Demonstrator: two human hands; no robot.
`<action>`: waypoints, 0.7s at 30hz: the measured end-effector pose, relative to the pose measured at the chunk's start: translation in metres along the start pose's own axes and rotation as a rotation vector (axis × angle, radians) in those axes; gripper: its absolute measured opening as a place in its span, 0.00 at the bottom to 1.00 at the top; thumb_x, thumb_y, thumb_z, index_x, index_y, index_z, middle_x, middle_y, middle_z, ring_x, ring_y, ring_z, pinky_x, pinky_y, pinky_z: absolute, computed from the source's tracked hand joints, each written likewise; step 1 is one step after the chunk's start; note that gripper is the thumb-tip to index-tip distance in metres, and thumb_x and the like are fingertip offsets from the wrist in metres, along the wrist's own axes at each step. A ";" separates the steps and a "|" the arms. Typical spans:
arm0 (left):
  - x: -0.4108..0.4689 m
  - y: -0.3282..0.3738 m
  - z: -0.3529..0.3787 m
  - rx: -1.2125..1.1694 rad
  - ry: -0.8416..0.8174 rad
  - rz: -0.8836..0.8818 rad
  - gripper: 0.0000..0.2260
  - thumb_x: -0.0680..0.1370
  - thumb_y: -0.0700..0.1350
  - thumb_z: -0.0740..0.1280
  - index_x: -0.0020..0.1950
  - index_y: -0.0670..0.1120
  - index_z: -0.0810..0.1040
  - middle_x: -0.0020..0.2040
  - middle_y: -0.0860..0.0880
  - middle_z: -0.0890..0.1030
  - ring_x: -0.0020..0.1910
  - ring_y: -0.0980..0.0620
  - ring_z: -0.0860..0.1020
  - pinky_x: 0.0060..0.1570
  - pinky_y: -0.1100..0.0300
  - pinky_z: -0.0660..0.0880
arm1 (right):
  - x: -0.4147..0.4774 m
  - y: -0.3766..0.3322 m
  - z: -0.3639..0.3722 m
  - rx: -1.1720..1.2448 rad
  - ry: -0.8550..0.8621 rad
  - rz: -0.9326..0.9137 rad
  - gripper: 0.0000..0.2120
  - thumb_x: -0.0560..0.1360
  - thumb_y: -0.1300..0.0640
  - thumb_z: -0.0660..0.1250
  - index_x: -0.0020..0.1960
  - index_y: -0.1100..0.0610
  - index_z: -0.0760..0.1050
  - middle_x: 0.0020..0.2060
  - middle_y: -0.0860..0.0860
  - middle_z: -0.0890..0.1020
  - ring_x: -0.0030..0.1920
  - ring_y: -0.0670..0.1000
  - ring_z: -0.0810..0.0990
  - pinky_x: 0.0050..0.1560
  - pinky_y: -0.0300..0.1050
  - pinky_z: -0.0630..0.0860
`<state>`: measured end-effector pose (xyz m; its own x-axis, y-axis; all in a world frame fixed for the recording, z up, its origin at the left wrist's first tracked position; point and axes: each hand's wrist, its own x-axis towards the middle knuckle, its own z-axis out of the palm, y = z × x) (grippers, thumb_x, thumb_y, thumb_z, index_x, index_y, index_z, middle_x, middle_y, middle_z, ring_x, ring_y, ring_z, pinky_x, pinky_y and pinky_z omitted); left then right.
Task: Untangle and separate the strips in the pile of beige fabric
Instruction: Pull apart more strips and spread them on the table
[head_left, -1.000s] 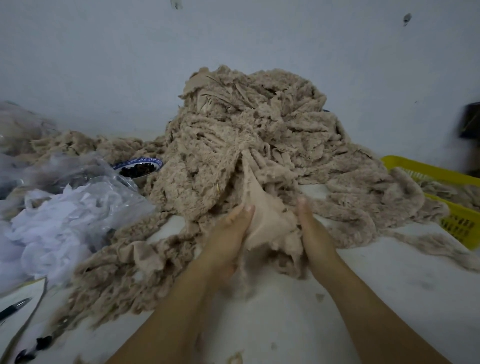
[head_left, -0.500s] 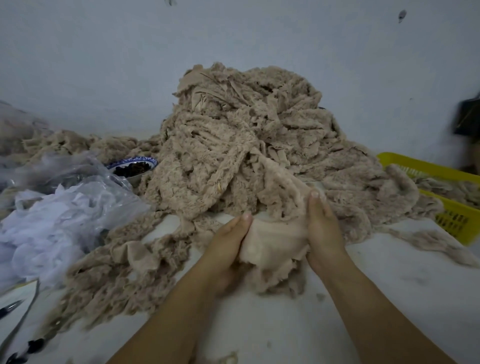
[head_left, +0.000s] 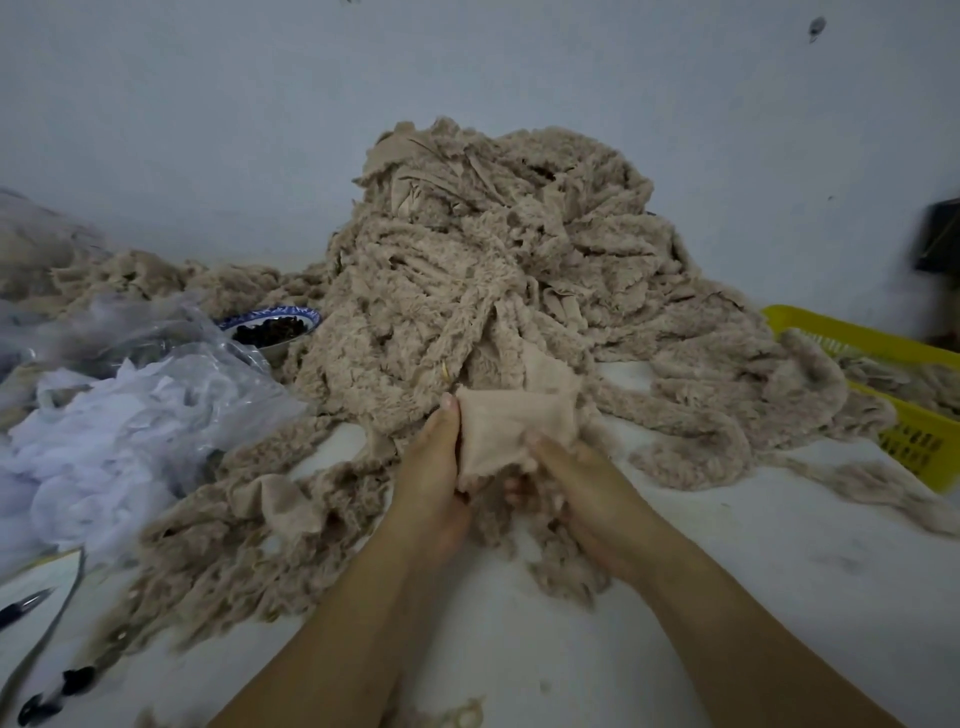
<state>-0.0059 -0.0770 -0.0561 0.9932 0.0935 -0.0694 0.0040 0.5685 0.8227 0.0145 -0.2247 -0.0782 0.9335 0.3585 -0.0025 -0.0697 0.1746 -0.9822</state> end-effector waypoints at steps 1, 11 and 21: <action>0.001 -0.001 -0.002 0.079 0.011 -0.007 0.22 0.81 0.58 0.59 0.59 0.42 0.81 0.28 0.48 0.79 0.21 0.56 0.72 0.25 0.65 0.70 | 0.002 -0.003 -0.002 0.097 0.046 -0.001 0.13 0.78 0.48 0.68 0.46 0.58 0.80 0.35 0.54 0.82 0.34 0.50 0.81 0.33 0.41 0.78; 0.017 0.004 -0.015 -0.033 0.063 -0.007 0.16 0.81 0.57 0.62 0.43 0.46 0.78 0.20 0.53 0.66 0.16 0.58 0.59 0.20 0.66 0.55 | -0.007 -0.025 0.002 0.077 0.182 -0.140 0.17 0.71 0.34 0.64 0.35 0.46 0.70 0.21 0.42 0.64 0.20 0.41 0.61 0.20 0.33 0.59; -0.005 -0.012 -0.003 0.325 -0.248 0.005 0.15 0.76 0.56 0.68 0.37 0.46 0.82 0.25 0.50 0.76 0.22 0.54 0.73 0.24 0.65 0.68 | -0.007 -0.009 -0.003 0.087 -0.219 0.114 0.35 0.76 0.30 0.55 0.63 0.56 0.79 0.56 0.53 0.84 0.55 0.48 0.84 0.52 0.41 0.80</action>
<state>-0.0112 -0.0816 -0.0676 0.9911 -0.1267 0.0401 -0.0035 0.2774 0.9608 0.0092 -0.2315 -0.0697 0.8202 0.5688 -0.0619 -0.2089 0.1970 -0.9579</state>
